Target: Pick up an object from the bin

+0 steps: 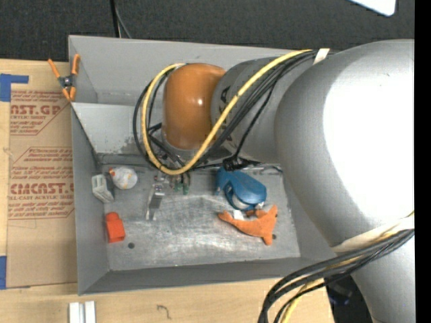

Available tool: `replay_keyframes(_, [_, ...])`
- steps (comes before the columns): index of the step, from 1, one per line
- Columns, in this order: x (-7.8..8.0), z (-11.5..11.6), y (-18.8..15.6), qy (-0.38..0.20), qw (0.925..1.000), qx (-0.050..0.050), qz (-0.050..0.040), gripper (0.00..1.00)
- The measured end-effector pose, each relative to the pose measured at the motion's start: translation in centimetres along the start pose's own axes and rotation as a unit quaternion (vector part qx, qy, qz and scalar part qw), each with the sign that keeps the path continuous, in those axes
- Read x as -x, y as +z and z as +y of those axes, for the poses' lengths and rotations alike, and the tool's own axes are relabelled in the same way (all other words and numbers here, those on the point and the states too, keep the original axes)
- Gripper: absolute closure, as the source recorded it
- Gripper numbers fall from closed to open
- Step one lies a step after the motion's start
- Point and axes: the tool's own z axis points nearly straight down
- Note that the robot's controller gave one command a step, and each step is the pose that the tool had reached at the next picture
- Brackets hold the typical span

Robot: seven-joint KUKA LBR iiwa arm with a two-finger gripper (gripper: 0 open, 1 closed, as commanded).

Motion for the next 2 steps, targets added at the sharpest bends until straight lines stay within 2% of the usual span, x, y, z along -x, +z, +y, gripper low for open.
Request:
replay_keyframes(1, [-0.74, 3.98, 2.24, -0.092, 0.9957, 0.002, -0.0014, 0.0])
replay_keyframes(2, [0.24, 4.77, 2.77, 0.004, 1.0, -0.005, -0.004, 1.0])
